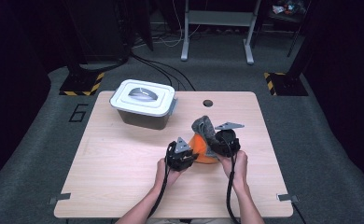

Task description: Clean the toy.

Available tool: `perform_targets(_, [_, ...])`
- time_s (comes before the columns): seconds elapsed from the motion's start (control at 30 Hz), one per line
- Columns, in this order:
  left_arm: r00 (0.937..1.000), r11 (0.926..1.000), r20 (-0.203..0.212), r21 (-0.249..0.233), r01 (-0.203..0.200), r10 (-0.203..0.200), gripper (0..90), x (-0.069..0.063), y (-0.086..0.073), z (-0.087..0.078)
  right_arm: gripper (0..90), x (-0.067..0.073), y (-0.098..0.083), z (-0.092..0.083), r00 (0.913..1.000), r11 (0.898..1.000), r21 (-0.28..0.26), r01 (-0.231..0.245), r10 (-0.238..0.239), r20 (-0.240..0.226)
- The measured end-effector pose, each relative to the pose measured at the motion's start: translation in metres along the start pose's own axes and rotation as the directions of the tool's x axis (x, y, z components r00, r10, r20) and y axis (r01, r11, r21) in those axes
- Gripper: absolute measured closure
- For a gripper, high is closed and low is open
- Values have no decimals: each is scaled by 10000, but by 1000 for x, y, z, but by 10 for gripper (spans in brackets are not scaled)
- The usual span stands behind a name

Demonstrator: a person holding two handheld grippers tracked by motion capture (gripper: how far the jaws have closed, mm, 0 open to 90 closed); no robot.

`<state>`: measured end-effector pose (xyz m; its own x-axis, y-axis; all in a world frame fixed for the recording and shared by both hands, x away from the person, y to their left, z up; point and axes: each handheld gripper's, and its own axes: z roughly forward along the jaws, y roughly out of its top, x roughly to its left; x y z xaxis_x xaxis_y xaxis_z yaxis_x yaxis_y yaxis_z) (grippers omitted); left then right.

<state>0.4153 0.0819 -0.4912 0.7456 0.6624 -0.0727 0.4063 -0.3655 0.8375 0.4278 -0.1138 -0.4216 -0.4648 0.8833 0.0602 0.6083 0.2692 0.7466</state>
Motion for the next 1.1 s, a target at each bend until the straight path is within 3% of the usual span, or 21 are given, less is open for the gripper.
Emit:
perform_targets(0.3, [10000, 10000, -23, -50, -6, 6, 748, -2, 0, 1, 761, -22, -9, -5, 9978, 9980, -33, -626, 626, 195])
perform_targets(0.43, [10000, 10000, 4, -32, 38, -38, 749, 0, 0, 1, 761, -32, -14, -5, 9941, 9961, 34, -879, 875, 647])
perform_targets(0.5, [10000, 10000, -11, -33, 30, -30, 748, -1, 0, 1, 761, -39, -18, -4, 9933, 9939, 50, -1101, 1098, 364])
perform_targets(0.7, [9999, 9999, -1, -48, 103, -103, 749, 1, -1, 1, 761, -51, -26, 0, 9867, 9883, 282, -1502, 1480, 675])
perform_targets(0.8, [10000, 9999, -2, -40, 92, -92, 749, 0, -1, 1, 761, -60, -33, 6, 9823, 9833, 468, -1760, 1723, 739])
perform_targets(0.87, [9999, 9999, 2, -55, 109, -109, 749, 1, -1, 1, 761, -67, -38, 11, 9751, 9742, 592, -2177, 2144, 570])
perform_targets(0.97, [9999, 9999, 48, 0, 119, -119, 749, 1, -1, 1, 760, -72, -43, 17, 9719, 9700, 759, -2311, 2265, 648])
perform_targets(1.1, [9999, 9999, 37, -1, 138, -138, 749, 1, -1, 1, 759, -76, -52, 29, 9589, 9501, 1341, -2816, 2738, 739])
